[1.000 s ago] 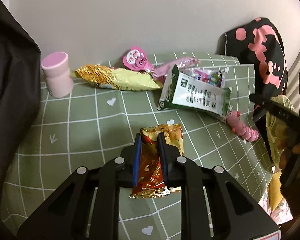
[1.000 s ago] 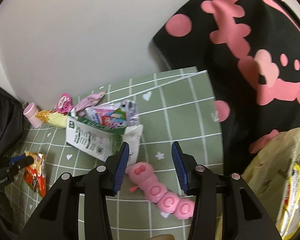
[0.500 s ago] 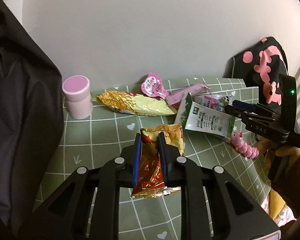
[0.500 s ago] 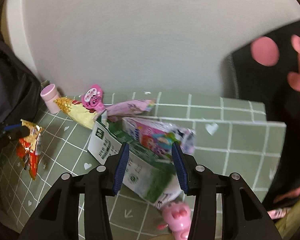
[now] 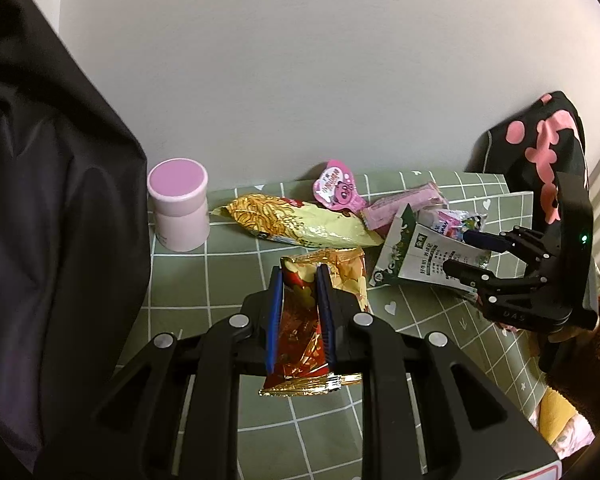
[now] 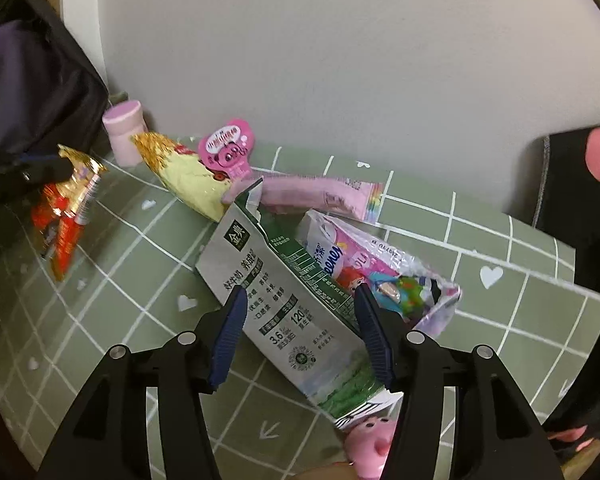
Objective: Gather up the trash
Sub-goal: 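Grasp the white milk carton with the right tool while the left tool holds the red packet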
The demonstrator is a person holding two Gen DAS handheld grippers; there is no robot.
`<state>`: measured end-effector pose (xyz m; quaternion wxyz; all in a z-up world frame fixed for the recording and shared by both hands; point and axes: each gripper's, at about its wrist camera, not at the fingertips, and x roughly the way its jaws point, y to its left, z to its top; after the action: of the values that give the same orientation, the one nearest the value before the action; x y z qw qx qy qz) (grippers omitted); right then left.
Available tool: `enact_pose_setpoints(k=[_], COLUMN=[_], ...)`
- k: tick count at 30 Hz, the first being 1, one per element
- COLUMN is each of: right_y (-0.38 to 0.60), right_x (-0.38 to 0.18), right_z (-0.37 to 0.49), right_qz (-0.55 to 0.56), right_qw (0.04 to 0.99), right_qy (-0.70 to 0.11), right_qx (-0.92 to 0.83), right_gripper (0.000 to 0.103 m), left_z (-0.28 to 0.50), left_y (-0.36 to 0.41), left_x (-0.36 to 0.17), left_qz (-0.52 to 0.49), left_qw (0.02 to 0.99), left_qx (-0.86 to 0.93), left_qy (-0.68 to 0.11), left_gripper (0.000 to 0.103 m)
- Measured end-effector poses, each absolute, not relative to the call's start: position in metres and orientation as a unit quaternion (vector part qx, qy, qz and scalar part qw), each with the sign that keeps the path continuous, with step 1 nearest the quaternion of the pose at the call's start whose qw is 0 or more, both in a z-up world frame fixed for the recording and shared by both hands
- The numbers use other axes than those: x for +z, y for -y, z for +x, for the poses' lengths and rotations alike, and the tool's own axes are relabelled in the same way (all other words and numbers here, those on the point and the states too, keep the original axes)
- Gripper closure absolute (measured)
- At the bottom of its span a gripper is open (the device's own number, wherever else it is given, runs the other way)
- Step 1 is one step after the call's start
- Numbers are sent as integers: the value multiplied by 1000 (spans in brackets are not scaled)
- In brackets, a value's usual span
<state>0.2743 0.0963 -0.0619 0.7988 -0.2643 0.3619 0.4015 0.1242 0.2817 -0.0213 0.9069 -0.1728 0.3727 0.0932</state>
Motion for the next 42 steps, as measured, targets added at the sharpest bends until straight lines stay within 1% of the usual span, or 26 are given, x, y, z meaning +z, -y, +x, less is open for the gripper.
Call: enact_pose_setpoints(k=[4, 9, 18, 24, 28, 34, 38, 42], right_y=[-103, -101, -97, -80, -67, -51, -52, -71], right_x=[-70, -70, -71, -70, -74, -73, -63, -60], right_z=[280, 291, 292, 295, 285, 258, 242, 228], right_qz=[-288, -265, -200, -127, -107, -109, -153, -203], right_qw=[792, 792, 809, 804, 800, 792, 792, 771], right_qy=[-359, -379, -421, -469, -483, -471, -436, -407], right_qx=[402, 399, 359, 344, 339, 373, 400, 446], right_gripper=[50, 49, 49, 49, 49, 49, 49, 49], left_z=[124, 124, 128, 127, 126, 126, 127, 126], left_y=[-287, -288, -290, -290, -286, -280, -274, -270], left_x=[-25, -26, -25, -22, -20, -20, -21, -21], left_qz=[-183, -188, -190, -192, -186, -182, -177, -172], left_qw=[904, 902, 903, 903, 905, 906, 906, 906], left_qx=[96, 97, 92, 92, 90, 85, 79, 78], left_qy=[-375, -376, -375, -372, -371, -373, -375, -378], left_gripper=[87, 87, 87, 87, 87, 87, 87, 87])
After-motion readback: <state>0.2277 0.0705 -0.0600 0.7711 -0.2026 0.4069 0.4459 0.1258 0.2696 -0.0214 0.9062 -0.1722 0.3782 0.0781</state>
